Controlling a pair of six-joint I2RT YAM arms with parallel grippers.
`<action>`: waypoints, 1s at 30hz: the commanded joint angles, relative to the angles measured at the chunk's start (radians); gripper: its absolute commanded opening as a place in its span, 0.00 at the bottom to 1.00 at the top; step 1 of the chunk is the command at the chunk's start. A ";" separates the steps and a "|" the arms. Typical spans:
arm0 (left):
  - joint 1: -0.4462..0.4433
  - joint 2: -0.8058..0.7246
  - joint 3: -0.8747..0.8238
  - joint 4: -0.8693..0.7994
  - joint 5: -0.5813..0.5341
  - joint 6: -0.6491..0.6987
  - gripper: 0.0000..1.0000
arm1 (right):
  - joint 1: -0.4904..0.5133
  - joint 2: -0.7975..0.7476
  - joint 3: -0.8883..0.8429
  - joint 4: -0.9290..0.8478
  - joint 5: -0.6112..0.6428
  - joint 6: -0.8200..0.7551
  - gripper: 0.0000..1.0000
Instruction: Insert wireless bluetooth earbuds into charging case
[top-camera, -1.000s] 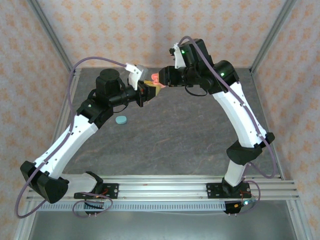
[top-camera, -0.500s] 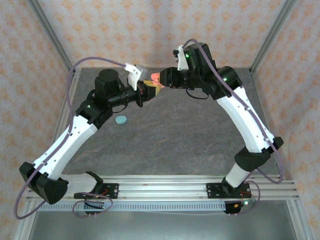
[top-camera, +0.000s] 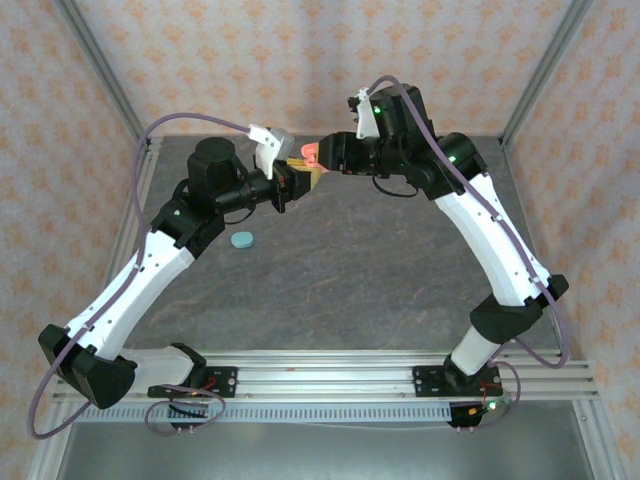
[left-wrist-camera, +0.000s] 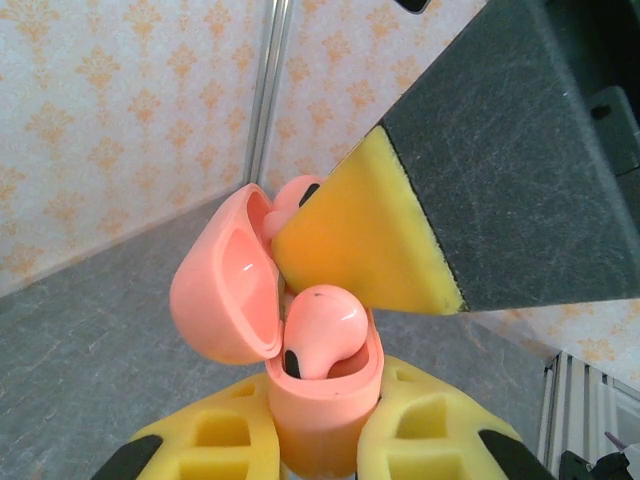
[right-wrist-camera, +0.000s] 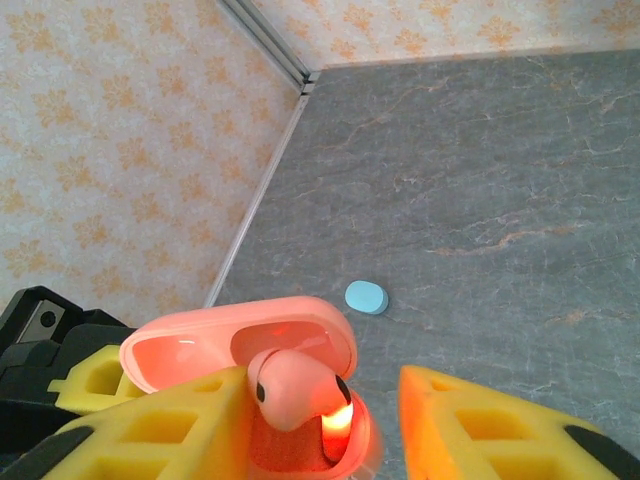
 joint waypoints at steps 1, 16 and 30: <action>-0.004 -0.025 0.012 0.070 0.015 -0.007 0.00 | -0.005 -0.011 0.045 0.022 -0.025 0.021 0.43; -0.004 -0.009 0.021 0.078 0.018 0.000 0.00 | -0.024 0.006 0.106 0.016 -0.045 0.054 0.44; -0.004 -0.001 0.031 0.081 0.024 0.006 0.00 | -0.067 0.017 0.146 0.031 -0.093 0.114 0.43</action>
